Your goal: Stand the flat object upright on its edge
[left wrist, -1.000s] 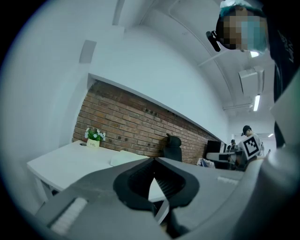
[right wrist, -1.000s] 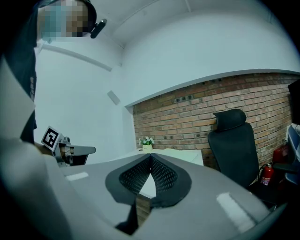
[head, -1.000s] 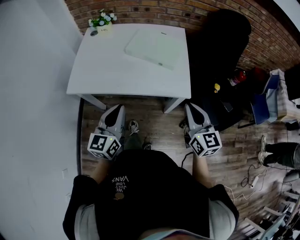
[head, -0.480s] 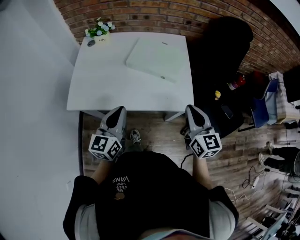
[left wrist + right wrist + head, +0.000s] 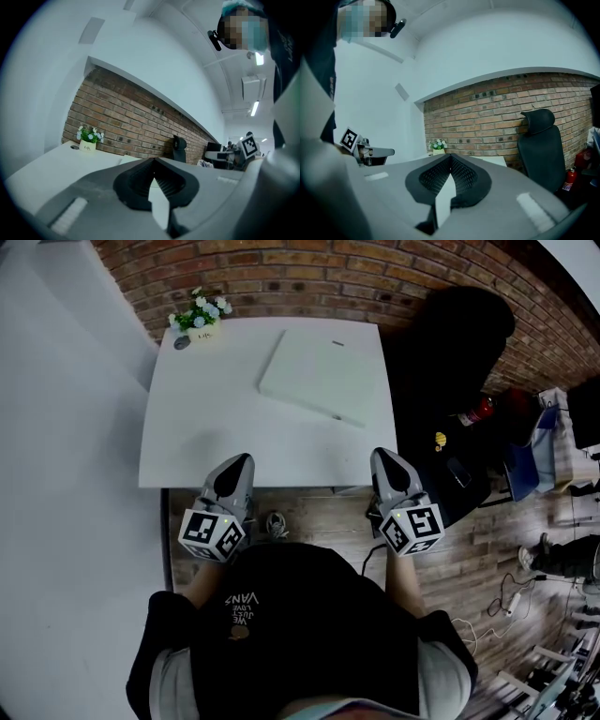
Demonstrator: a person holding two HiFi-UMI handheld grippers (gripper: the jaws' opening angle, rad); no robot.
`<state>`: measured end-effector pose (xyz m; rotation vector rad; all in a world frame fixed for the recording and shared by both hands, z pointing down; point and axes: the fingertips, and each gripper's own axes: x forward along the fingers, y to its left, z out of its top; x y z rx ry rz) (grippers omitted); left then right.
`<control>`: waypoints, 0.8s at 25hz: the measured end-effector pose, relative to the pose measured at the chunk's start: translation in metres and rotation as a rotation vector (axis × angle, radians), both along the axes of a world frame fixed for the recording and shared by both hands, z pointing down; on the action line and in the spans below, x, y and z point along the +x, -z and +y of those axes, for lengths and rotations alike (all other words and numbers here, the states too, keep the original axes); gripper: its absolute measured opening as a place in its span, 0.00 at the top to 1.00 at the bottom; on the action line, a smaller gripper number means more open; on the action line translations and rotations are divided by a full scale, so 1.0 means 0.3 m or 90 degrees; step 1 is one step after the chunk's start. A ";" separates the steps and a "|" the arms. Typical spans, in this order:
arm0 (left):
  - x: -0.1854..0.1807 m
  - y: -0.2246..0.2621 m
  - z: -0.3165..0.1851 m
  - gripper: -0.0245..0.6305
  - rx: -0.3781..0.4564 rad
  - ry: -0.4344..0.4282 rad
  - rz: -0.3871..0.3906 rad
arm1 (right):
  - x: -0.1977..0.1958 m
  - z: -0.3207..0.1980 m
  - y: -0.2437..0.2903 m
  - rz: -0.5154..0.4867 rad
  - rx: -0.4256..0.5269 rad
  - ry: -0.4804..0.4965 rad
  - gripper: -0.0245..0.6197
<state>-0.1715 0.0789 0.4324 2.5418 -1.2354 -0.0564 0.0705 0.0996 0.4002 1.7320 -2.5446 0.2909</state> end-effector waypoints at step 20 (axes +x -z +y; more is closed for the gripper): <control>-0.055 -0.048 -0.202 0.96 -0.023 -0.059 0.007 | -0.085 -0.152 -0.030 0.003 -0.006 -0.040 0.96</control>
